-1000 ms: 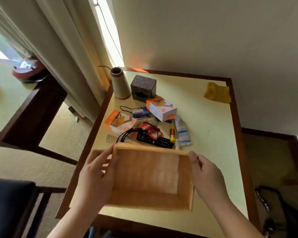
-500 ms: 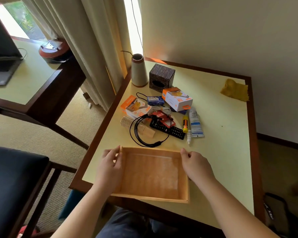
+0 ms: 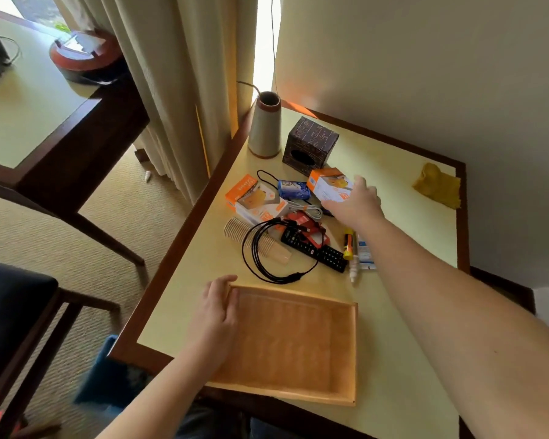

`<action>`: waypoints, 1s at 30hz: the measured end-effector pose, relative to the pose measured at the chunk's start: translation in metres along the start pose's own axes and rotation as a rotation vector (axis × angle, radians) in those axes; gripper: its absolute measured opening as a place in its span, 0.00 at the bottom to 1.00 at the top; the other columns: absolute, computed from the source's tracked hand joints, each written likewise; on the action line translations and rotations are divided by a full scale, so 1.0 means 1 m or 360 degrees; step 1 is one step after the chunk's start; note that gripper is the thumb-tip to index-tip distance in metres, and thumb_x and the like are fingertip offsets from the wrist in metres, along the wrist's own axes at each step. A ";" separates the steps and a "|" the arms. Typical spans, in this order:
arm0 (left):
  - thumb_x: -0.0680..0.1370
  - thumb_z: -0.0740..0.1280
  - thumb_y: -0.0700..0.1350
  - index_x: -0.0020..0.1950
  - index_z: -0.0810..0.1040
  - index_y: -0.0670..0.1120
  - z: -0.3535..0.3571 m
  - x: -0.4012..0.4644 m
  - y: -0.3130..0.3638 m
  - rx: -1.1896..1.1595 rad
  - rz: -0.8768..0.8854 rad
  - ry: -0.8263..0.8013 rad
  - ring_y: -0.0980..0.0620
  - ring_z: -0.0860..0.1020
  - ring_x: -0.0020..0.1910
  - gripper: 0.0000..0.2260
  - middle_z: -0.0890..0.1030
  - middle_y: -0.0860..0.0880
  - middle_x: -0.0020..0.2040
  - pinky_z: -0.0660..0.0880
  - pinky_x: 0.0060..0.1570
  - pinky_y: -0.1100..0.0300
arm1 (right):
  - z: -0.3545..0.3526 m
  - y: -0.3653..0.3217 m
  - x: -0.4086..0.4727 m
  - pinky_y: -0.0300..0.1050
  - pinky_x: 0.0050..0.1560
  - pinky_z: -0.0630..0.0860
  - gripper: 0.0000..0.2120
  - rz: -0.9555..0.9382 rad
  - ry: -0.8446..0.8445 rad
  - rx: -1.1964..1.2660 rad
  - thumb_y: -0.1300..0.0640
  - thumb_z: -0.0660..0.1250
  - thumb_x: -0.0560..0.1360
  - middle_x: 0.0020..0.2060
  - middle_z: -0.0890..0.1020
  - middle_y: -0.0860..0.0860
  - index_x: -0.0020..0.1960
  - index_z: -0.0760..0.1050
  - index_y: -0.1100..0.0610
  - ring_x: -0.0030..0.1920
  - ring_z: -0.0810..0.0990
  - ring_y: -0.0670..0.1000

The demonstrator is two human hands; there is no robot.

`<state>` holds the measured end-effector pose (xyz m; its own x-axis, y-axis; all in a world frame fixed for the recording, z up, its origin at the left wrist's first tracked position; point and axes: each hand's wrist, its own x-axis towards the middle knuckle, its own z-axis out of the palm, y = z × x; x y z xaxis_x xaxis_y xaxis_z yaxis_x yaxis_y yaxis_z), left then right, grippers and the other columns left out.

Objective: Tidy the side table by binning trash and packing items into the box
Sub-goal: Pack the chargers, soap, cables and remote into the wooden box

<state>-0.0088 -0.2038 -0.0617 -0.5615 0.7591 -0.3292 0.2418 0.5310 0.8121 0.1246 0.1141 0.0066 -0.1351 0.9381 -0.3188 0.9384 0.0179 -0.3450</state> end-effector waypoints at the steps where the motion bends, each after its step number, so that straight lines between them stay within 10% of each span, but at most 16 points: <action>1: 0.85 0.58 0.55 0.69 0.71 0.62 0.000 0.000 0.000 0.0014 0.0014 0.0014 0.56 0.73 0.61 0.13 0.73 0.58 0.62 0.73 0.63 0.54 | -0.001 -0.005 0.015 0.58 0.69 0.71 0.49 0.0037 -0.0013 0.0004 0.38 0.74 0.72 0.73 0.66 0.59 0.82 0.53 0.52 0.74 0.65 0.61; 11: 0.85 0.59 0.57 0.69 0.72 0.64 -0.006 -0.001 0.003 -0.0122 -0.0023 -0.0033 0.60 0.73 0.62 0.13 0.72 0.61 0.62 0.71 0.63 0.57 | -0.025 -0.012 0.015 0.58 0.69 0.72 0.48 0.0067 0.0177 0.0185 0.45 0.79 0.68 0.72 0.69 0.58 0.81 0.59 0.54 0.72 0.68 0.60; 17: 0.77 0.63 0.71 0.64 0.81 0.63 -0.024 0.009 -0.009 -0.0714 -0.0187 -0.0330 0.53 0.78 0.64 0.20 0.79 0.53 0.63 0.78 0.61 0.50 | -0.021 -0.011 -0.151 0.56 0.68 0.76 0.46 -0.1104 0.0012 -0.0009 0.58 0.79 0.66 0.69 0.65 0.47 0.77 0.60 0.46 0.71 0.67 0.50; 21: 0.80 0.70 0.58 0.59 0.84 0.54 -0.037 0.022 -0.009 -0.0829 -0.0216 -0.0488 0.47 0.86 0.54 0.13 0.88 0.48 0.52 0.81 0.47 0.58 | 0.009 0.014 -0.195 0.59 0.79 0.57 0.44 -0.1809 -0.0126 -0.0751 0.58 0.78 0.69 0.79 0.64 0.46 0.78 0.61 0.41 0.81 0.57 0.56; 25: 0.85 0.64 0.50 0.62 0.82 0.55 -0.043 0.027 -0.009 -0.0760 -0.0208 -0.0601 0.44 0.86 0.54 0.09 0.88 0.45 0.51 0.82 0.55 0.48 | 0.024 0.022 -0.208 0.57 0.71 0.70 0.47 -0.1988 -0.0320 -0.1027 0.49 0.81 0.69 0.82 0.60 0.48 0.80 0.58 0.39 0.79 0.61 0.58; 30: 0.85 0.63 0.52 0.62 0.81 0.59 -0.044 0.027 -0.001 -0.0679 -0.0197 -0.0613 0.48 0.86 0.54 0.09 0.87 0.48 0.54 0.84 0.52 0.48 | 0.037 0.015 -0.210 0.56 0.75 0.62 0.51 -0.2057 -0.0569 -0.1048 0.50 0.81 0.70 0.84 0.52 0.53 0.82 0.51 0.40 0.82 0.52 0.59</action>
<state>-0.0588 -0.2003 -0.0500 -0.2179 0.8255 -0.5207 -0.1924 0.4867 0.8521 0.1551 -0.0959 0.0356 -0.9404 0.0222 -0.3394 0.0708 0.9888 -0.1316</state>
